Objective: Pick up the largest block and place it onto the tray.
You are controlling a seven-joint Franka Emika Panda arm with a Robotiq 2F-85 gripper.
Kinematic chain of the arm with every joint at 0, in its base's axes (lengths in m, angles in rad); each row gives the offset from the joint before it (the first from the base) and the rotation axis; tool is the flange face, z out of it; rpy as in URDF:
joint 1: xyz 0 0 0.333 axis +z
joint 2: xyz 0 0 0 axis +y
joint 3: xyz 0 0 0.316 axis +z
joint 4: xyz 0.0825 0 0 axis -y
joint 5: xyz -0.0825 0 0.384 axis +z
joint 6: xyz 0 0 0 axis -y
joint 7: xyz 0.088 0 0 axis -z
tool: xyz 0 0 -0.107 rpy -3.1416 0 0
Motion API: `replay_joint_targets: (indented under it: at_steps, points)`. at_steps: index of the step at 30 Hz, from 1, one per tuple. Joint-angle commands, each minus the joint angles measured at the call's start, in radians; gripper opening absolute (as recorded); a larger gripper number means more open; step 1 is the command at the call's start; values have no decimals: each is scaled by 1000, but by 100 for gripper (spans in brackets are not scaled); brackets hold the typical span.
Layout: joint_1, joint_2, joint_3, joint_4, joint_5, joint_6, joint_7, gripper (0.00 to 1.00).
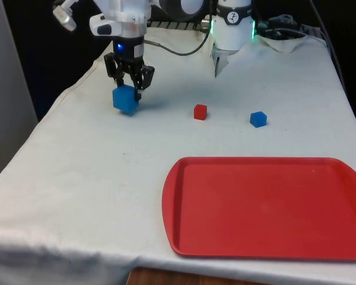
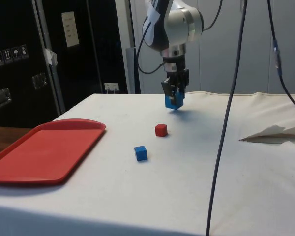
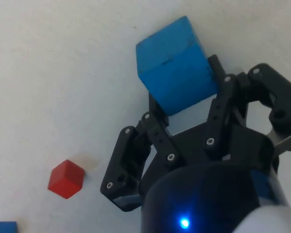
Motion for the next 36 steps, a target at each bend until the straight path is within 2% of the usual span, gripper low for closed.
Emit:
replay_joint_targets:
  at_steps: [1, 2, 9, 10, 11, 19, 20, 21, 27, 28, 29, 36]
  points:
    - [1, -6, -1, -1, 0, 0, 3, 0]
    - [16, -14, -12, -6, -7, 3, 18, 0]
    - [31, -53, -12, 4, -16, 0, 42, 0]
    - [19, -54, -1, 6, -7, 0, 30, 0]
    - [33, -58, -12, 6, -16, 0, 44, 0]
    - [50, -96, -9, 21, -15, 2, 61, 0]
    - [37, -94, 0, 21, -7, 0, 47, 0]
    - [53, -104, -7, 24, -15, 3, 66, 0]
    - [59, -128, 1, 35, -14, 6, 76, 0]
    - [49, -126, 9, 38, -7, 0, 65, 0]
    - [61, -132, 3, 37, -13, 6, 78, 0]
    - [67, -147, 34, 65, -9, 9, 109, 0]
